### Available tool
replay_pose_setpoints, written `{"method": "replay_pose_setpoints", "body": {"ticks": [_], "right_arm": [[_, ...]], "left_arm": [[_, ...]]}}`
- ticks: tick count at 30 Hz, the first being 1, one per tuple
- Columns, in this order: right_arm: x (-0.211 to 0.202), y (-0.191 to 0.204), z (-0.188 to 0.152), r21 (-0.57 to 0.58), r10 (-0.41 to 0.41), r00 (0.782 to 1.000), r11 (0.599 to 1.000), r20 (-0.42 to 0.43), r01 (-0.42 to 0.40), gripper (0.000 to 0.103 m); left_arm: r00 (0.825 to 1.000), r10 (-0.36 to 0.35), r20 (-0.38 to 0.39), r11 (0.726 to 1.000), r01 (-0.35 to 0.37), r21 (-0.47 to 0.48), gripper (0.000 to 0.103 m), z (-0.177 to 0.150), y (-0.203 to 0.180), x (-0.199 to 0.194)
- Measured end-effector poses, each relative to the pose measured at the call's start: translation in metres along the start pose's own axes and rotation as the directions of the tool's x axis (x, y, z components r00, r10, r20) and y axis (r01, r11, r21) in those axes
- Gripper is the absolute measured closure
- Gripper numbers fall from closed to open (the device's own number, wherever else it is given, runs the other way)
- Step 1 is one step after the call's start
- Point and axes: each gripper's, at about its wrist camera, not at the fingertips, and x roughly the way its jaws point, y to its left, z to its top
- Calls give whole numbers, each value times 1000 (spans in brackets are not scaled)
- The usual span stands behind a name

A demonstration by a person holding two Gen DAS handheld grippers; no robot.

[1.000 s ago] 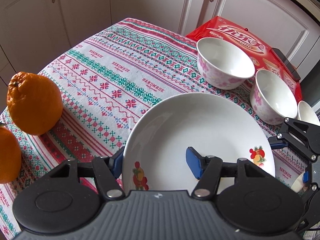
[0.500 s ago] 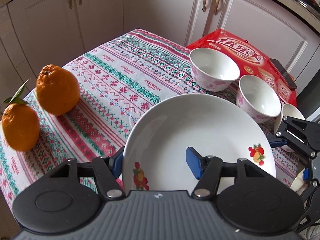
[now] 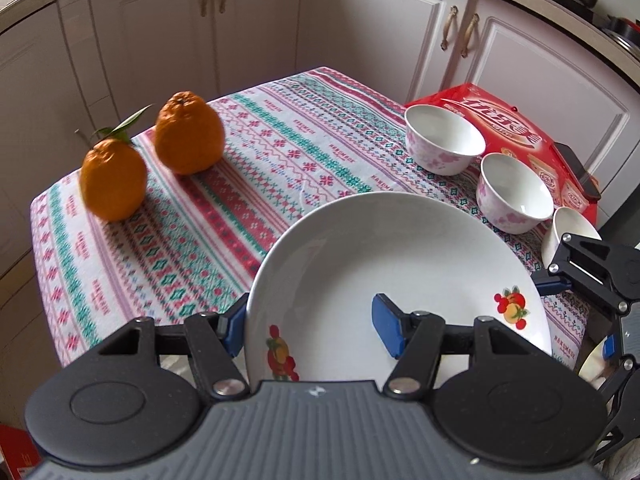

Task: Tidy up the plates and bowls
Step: 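Lift the stained plate with the left tool toward the plate stack, then lower the stained plate onto the plate stack with the left tool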

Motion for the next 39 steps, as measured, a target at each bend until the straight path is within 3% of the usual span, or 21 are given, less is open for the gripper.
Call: {"method": "replay_pose_setpoints", "body": {"ticks": [21, 39], "right_arm": [[22, 39, 13, -107, 83, 996, 991, -30, -85, 12], [33, 52, 21, -146, 85, 995, 985, -54, -92, 12]], "left_arm": [[999, 47, 16, 985, -44, -165, 41, -63, 38, -24], [999, 35, 27, 974, -28, -226, 41, -83, 59, -18]]}}
